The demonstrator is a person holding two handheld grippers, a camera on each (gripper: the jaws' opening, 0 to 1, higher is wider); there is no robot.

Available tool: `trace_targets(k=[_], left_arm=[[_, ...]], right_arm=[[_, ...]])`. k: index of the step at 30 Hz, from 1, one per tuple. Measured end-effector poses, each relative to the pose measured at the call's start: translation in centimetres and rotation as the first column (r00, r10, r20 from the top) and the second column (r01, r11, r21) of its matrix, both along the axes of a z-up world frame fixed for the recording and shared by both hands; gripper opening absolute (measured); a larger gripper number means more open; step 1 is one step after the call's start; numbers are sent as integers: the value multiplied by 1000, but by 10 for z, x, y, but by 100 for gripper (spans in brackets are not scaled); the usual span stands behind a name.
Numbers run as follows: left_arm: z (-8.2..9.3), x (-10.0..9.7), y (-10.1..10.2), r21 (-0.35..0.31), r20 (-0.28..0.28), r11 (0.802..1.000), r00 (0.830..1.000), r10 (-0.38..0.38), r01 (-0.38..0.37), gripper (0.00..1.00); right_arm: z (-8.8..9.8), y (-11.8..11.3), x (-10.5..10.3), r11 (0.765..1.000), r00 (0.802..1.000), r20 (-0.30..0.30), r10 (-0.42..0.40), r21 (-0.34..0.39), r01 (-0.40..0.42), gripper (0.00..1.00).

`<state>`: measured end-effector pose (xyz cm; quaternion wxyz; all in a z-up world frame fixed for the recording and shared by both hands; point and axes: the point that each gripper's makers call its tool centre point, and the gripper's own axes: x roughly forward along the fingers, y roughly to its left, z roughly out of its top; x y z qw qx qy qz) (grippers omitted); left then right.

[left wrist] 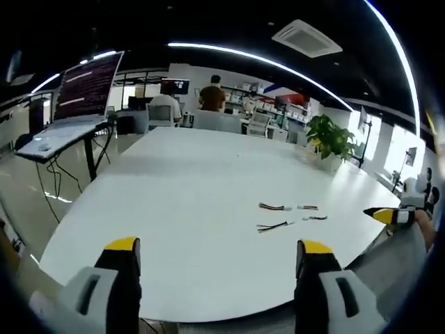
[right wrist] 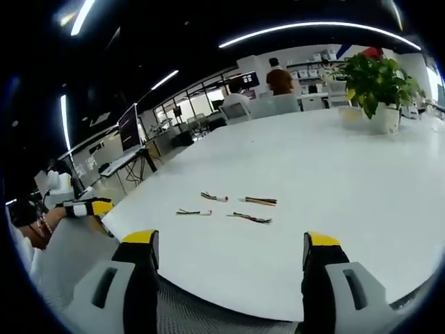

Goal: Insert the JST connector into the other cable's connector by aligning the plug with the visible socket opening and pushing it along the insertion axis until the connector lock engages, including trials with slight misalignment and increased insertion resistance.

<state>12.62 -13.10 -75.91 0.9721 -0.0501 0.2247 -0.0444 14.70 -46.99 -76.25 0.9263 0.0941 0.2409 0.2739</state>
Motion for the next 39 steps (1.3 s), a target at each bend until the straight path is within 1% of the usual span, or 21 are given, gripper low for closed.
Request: trace_targets(k=[2,4,7,8,10,11,12,14,15,16,17,19,20,22,25,26,30,32,33,36,39], left_arm=[[-4,-1,1,49,-27,999,999,-20,22,88],[-2,1,0,68,-17,997,999,-30,31,86],[3,4,-1,51,-14,998,999,-38,38,89],[6,4,0,44,-8,998,999,-37,37,89],[12,7,1,22,11,999,999,-35,34,91],[14,7,3,-9,15,1000,1000,-24,24,92],[14,7,5,-23,9,999,1000,-23,24,92],[26,11,7,-54,42,998,999,-24,26,94],[35,16,6,-64,77,997,997,-29,34,96],[40,19,6,-60,88,997,996,-32,38,99],[42,21,4,-61,87,997,995,-43,48,99],[50,30,0,-35,103,997,993,-64,67,99],[53,35,-4,-21,114,996,990,-86,89,99],[54,43,-10,-11,112,994,988,-105,107,99],[57,51,-17,-2,113,994,988,-105,106,99],[59,54,-22,0,124,993,985,-116,117,99],[58,63,-34,1,116,987,980,-158,159,98],[57,68,-40,14,110,984,978,-176,176,97],[58,71,-43,16,111,982,976,-187,187,97],[58,79,-49,15,113,976,970,-217,216,97],[60,88,-50,30,118,973,966,-232,230,97]], right_arm=[[0,-1,0,1000,1000,-6,14,4,-14,82],[4,-6,3,1000,1000,-2,5,29,-5,82],[15,-13,12,998,999,29,-14,69,12,83],[17,-15,14,997,999,31,-16,73,14,83],[23,-18,21,997,998,60,-27,74,23,87],[26,-19,25,998,996,90,-21,67,15,88],[28,-19,27,998,995,100,-20,67,13,89],[31,-19,32,998,993,116,-10,57,3,89],[31,-18,34,999,992,125,-3,50,-3,89],[32,-18,36,999,991,135,3,41,-9,89],[34,-17,37,999,989,149,10,31,-15,88],[39,-15,41,999,982,187,28,10,-30,85],[41,-13,43,999,982,188,34,9,-37,84],[42,-12,47,999,981,189,43,14,-46,84],[41,-12,52,999,983,176,51,11,-53,82],[41,-13,54,999,984,171,51,7,-53,80],[43,-20,59,999,985,169,45,-7,-44,75],[44,-23,64,999,984,171,42,-12,-41,75],[44,-26,68,999,986,160,46,-9,-45,75],[49,-30,74,999,986,161,44,-5,-44,74],[54,-31,81,998,982,179,56,-27,-52,72]])
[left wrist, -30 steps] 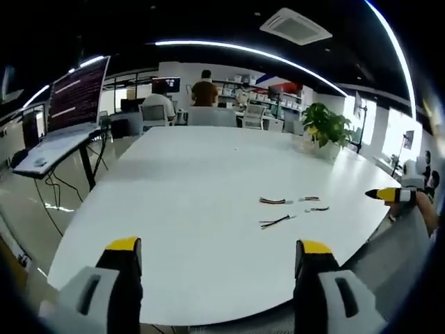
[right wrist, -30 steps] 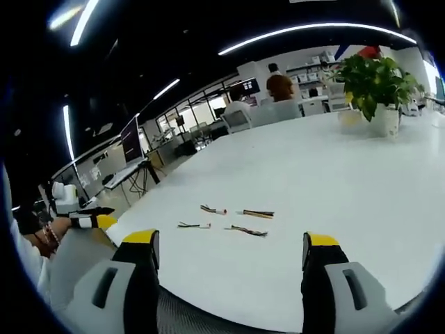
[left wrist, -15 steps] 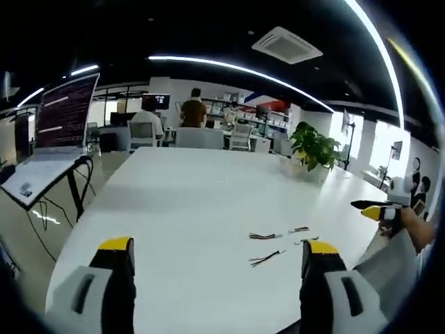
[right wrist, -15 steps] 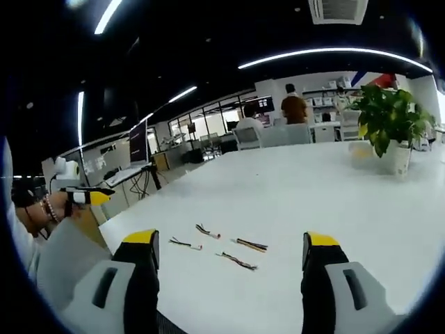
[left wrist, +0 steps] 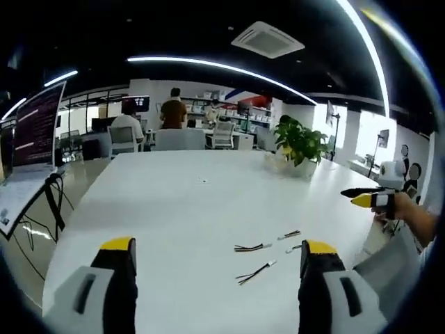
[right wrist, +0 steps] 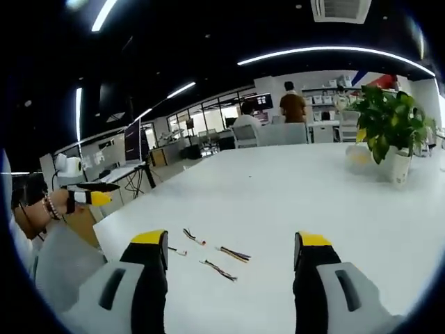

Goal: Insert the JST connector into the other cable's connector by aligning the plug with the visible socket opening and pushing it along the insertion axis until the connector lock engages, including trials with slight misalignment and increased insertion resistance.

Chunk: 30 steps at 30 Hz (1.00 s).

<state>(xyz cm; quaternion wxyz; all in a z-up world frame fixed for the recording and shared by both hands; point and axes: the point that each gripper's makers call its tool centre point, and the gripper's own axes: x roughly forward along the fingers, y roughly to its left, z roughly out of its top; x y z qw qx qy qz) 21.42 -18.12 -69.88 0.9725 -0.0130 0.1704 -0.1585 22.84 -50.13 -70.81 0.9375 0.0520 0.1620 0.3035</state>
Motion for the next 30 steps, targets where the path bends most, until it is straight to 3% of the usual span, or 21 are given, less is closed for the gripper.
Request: trace_targets(k=[7,11,19,24,26,30], left_arm=[[17,23,-7,21,65,997,996,-69,68,96],[21,35,-7,54,78,995,993,-86,81,93],[27,62,-23,48,95,992,988,-124,120,92],[32,81,-48,15,119,984,977,-176,175,92],[35,86,-60,35,152,974,962,-226,223,92],[42,95,-81,81,215,945,921,-326,316,87]], right_arm=[[19,1,15,996,994,78,71,-53,-67,61],[14,5,21,989,991,49,124,-90,-119,61],[13,14,27,974,976,40,215,-85,-211,56],[25,21,33,962,959,86,268,-67,-263,52],[35,29,32,948,941,119,317,-22,-316,50],[43,33,35,938,932,119,344,7,-347,47]])
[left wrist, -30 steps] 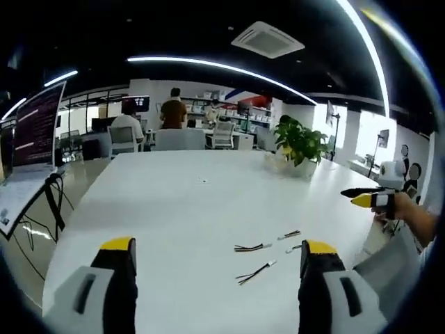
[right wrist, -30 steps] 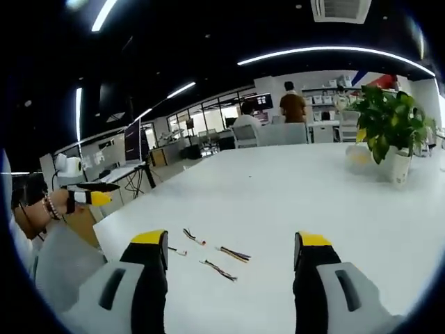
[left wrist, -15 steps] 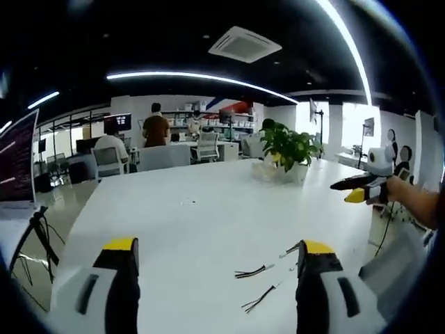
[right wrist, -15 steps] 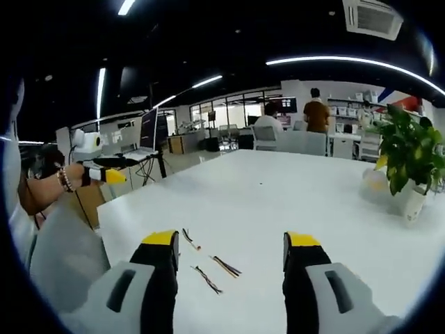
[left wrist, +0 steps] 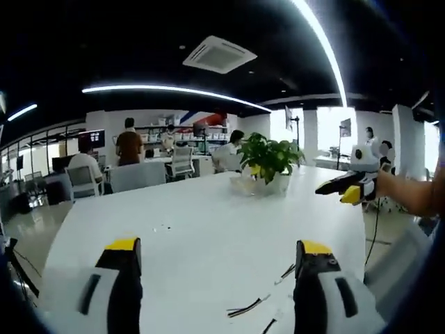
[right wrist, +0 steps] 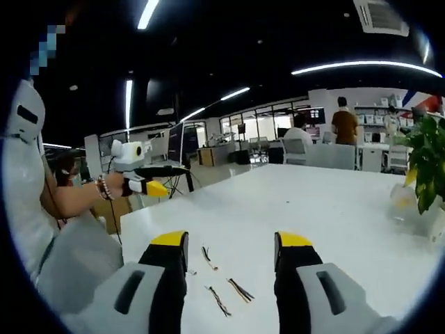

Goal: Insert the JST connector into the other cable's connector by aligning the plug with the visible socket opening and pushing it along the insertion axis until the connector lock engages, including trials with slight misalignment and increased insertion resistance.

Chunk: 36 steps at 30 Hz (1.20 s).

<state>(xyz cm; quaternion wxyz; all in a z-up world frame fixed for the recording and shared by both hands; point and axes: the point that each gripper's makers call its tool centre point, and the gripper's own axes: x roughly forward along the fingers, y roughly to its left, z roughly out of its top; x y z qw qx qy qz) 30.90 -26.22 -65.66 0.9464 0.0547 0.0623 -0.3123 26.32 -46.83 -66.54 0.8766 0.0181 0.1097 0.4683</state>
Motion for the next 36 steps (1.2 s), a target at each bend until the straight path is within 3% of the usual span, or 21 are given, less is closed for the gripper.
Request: trace_targets(k=[3,6,8,10,14,17,19,21,22,23,26,28,31,36], left_arm=[[2,5,-18,13,25,994,994,-107,107,81],[-1,7,-27,18,32,981,981,-193,193,83],[0,8,-32,-25,49,971,970,-236,238,83],[-2,5,-40,-82,71,947,949,-307,312,81],[-27,6,-43,-32,32,931,931,-363,364,77],[-35,5,-49,-79,33,918,922,-387,388,75],[-39,2,-56,-134,53,892,901,-430,433,71],[-48,6,-57,-129,37,891,900,-434,435,63],[-53,7,-60,-116,27,890,897,-442,442,60],[-61,6,-63,-86,9,884,888,-460,459,59],[-70,6,-67,-101,-12,866,870,-492,489,54],[-74,7,-69,-111,-18,860,864,-503,499,53],[-84,6,-73,-114,-37,855,858,-513,506,54],[-111,2,-80,-95,-106,842,835,-539,531,53]], right_arm=[[-1,8,2,998,998,33,55,-45,-54,45],[-2,16,4,995,995,36,89,-45,-87,47],[-1,21,4,993,993,44,108,-40,-107,50],[2,29,0,989,987,55,149,-20,-148,54],[2,41,-4,977,973,88,213,-23,-212,50],[-3,48,2,973,970,80,231,-8,-231,49],[-5,52,8,972,970,66,234,16,-236,49],[0,60,14,963,965,66,253,78,-258,47],[-1,62,17,963,965,66,254,74,-259,45],[-1,67,21,962,964,78,256,77,-262,42],[3,77,25,947,953,97,288,118,-299,39],[-2,76,27,944,948,117,296,113,-309,38],[-12,72,37,955,962,118,247,137,-262,33],[-60,66,46,978,978,40,206,39,-207,26]])
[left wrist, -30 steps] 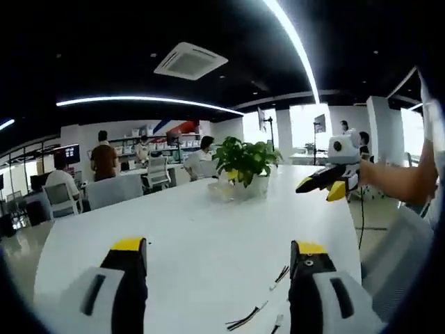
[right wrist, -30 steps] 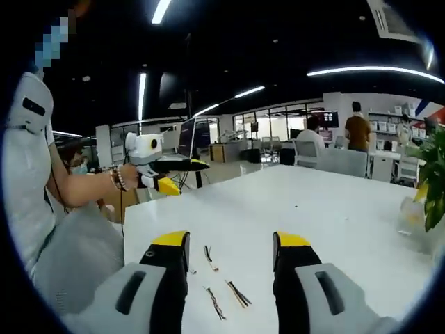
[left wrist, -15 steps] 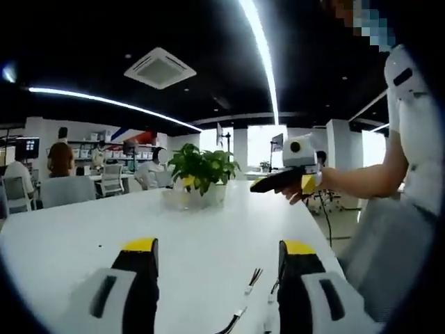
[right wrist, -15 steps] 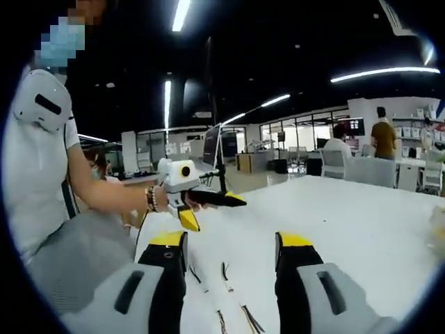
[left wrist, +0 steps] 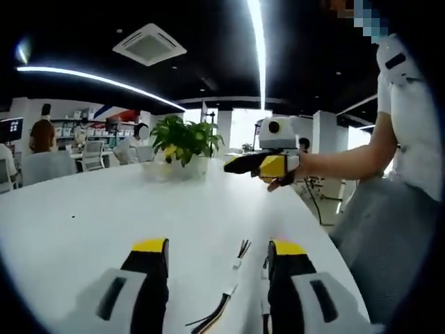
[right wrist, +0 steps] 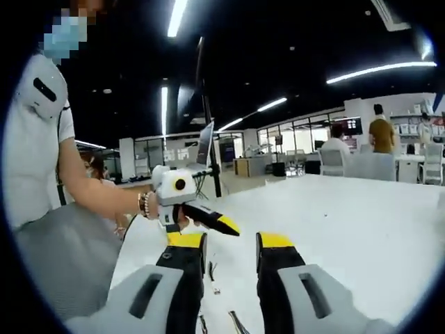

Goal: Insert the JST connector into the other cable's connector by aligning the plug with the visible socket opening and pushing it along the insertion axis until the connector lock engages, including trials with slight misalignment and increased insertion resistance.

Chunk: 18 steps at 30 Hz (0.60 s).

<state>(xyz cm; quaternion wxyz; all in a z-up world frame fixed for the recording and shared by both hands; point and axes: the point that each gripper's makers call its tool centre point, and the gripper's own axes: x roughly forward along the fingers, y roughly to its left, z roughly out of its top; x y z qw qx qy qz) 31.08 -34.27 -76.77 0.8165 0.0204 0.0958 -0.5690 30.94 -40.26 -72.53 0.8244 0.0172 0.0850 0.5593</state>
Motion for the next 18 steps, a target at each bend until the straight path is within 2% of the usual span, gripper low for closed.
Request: trace_targets(k=[5,6,8,10,13,18], left_arm=[[-21,-7,-7,20,-42,1000,999,-23,24,50],[-28,-8,-8,48,-40,998,999,-27,29,47],[-36,-9,-8,73,-35,997,999,-32,34,36],[-41,-10,-8,80,-42,996,999,-28,31,30],[-50,-7,-5,94,-56,995,998,-9,14,31],[-65,-9,-2,121,-92,993,996,-5,16,30]], right_arm=[[-32,5,0,1000,998,-55,-15,-5,15,25],[-47,5,-3,998,997,-78,-11,-59,6,25],[-63,11,-8,992,997,-80,8,-127,-18,25],[-73,17,-11,988,996,-83,19,-148,-31,23],[-90,19,-19,977,993,-102,56,-201,-76,20],[-99,15,-14,978,997,-81,11,-205,-28,19]])
